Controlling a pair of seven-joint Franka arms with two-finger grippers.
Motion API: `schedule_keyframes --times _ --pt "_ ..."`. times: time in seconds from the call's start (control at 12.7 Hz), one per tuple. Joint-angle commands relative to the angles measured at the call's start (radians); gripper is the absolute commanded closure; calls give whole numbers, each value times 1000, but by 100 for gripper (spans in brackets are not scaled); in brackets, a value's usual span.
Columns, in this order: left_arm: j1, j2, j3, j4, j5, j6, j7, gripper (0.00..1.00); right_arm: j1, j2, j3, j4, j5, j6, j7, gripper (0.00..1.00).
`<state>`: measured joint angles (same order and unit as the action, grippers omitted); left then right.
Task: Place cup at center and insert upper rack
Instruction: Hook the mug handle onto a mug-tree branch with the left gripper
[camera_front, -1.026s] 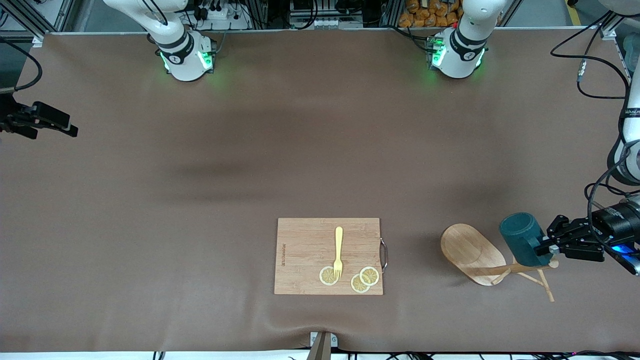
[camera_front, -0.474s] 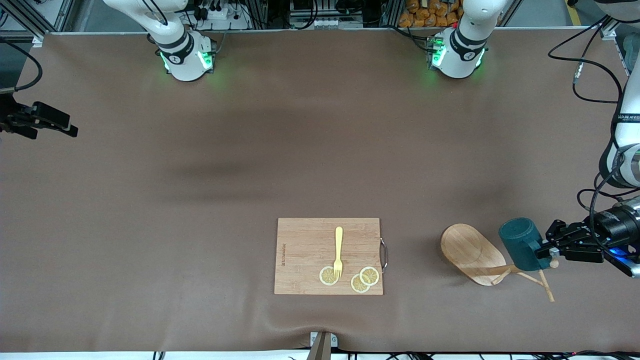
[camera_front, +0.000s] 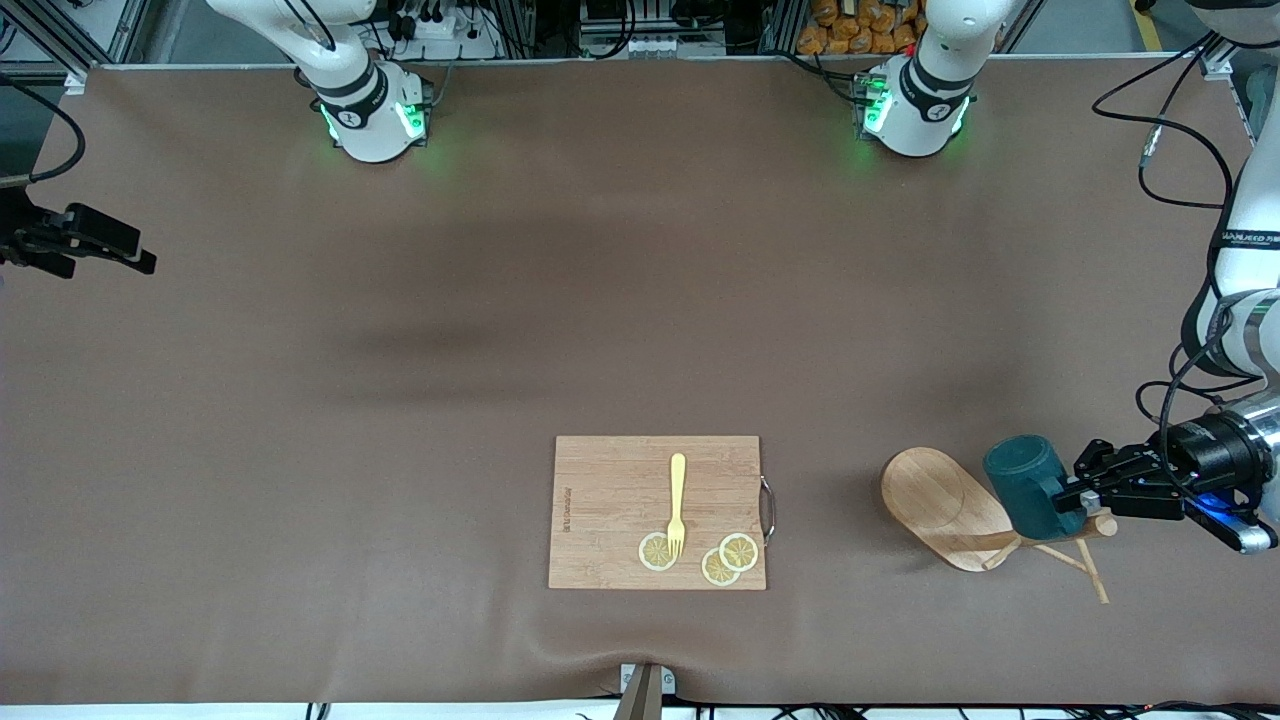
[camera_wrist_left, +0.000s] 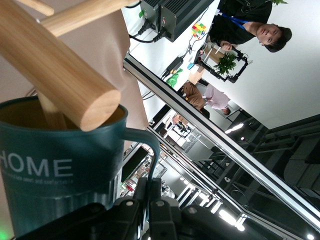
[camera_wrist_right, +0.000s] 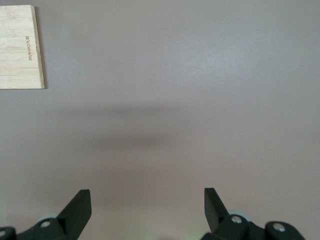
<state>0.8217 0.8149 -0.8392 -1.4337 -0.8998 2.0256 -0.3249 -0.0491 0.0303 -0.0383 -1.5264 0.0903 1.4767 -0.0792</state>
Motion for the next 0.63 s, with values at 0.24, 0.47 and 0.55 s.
schedule_keyframes --times 0.24,0.47,0.55 --pt "10 21 5 -27 -79 1 65 100 15 10 -6 17 -20 -10 9 0" --pt "13 38 9 -31 -100 -2 86 100 18 11 -6 18 -20 -10 7 0" --pt "13 40 9 -36 -111 -2 93 100 18 13 -6 18 -20 -10 9 0"
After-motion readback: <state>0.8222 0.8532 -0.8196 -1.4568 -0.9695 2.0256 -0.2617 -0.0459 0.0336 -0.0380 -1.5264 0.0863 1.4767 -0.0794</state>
